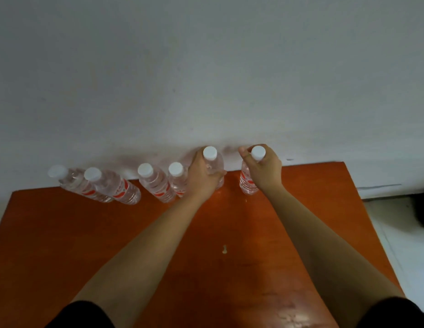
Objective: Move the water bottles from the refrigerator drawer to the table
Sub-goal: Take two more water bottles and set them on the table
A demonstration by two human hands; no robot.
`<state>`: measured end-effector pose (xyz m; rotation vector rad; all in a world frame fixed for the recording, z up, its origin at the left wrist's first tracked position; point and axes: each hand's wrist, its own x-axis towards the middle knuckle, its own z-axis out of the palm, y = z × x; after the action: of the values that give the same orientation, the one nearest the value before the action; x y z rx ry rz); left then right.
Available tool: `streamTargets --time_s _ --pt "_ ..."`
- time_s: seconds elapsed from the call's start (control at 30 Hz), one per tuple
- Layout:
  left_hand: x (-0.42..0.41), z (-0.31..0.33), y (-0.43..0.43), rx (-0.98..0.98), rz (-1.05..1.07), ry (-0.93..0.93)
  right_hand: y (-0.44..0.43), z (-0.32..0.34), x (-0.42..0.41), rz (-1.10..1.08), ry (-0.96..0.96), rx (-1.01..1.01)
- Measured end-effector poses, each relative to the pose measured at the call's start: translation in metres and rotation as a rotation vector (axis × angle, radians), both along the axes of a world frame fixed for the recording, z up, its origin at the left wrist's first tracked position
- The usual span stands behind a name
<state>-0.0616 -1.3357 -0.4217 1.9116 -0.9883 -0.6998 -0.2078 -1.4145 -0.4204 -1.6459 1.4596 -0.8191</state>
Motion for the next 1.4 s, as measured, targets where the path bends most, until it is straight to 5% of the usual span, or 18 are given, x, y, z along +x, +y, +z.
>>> streamTargets --time_s 0.47,0.7,0.87,1.13,1.4 --pt "0.007 0.035 0.013 0.047 -0.094 0.048 0.000 0.024 -0.035 0.146 0.017 0.135" --pt "0.021 0.099 0.069 -0.153 -0.243 -0.429 0.045 0.086 -0.031 0.025 0.086 -0.219" --pt "0.037 0.094 0.122 -0.102 -0.249 -0.852 0.104 0.087 -0.038 -0.022 0.383 -0.451" --pt "0.015 0.084 0.151 -0.069 -0.347 -0.866 0.188 0.080 -0.088 -0.170 0.736 -0.417" --pt "-0.105 0.173 0.150 -0.376 -0.534 -0.865 0.270 0.155 -0.209 -0.473 0.831 -0.458"
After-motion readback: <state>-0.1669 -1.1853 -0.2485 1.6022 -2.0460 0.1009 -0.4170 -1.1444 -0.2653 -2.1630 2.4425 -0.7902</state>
